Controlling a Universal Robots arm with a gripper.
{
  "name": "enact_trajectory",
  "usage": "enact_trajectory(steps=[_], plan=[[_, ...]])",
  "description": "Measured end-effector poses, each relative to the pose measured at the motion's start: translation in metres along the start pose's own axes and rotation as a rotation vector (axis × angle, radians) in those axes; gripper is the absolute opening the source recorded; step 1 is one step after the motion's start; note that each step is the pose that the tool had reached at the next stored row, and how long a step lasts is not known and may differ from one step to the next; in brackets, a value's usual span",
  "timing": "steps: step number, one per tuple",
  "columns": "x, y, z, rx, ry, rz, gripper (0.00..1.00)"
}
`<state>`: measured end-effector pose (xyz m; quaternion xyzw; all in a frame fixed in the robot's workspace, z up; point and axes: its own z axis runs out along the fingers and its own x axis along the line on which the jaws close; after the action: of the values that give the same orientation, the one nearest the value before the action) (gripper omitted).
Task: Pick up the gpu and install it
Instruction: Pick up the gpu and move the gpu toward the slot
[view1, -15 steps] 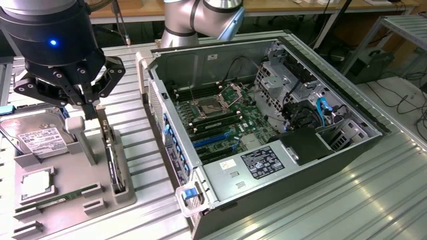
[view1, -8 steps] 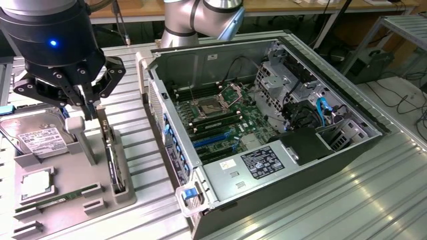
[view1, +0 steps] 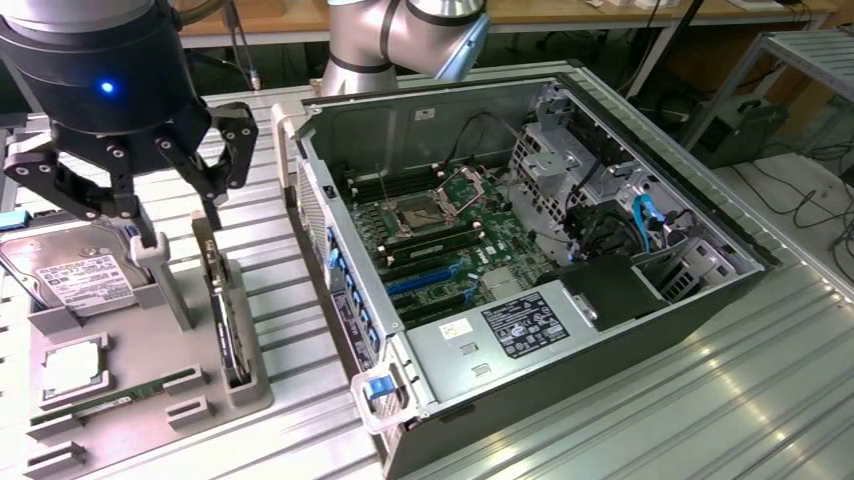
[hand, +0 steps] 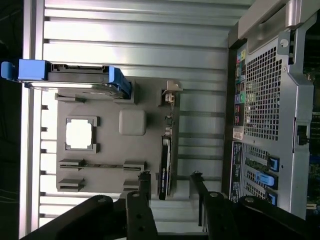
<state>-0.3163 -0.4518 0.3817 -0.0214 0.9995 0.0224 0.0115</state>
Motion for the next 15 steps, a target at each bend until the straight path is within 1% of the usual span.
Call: enact_trajectory(steps=[2,3,4,9,10,11,12,15], plan=[[-0.001,-0.0001,0.0024,-0.0002,-0.0001,0.0,0.6],[-0.001,0.0001,0.0038,-0.0001,-0.0002,0.0,0.6],[-0.002,0.0005,0.0053,-0.0001,-0.0002,0.002,0.66],[-0.002,0.001,0.009,0.0,-0.0002,0.004,0.66],[-0.002,0.001,0.0099,0.0001,0.0005,0.004,0.66],[-0.002,0.001,0.0106,-0.0001,0.0046,0.004,0.66],[-0.002,0.001,0.0113,-0.0002,0.0067,0.004,0.66],[-0.002,0.0009,0.012,-0.0004,0.009,0.004,0.66]])
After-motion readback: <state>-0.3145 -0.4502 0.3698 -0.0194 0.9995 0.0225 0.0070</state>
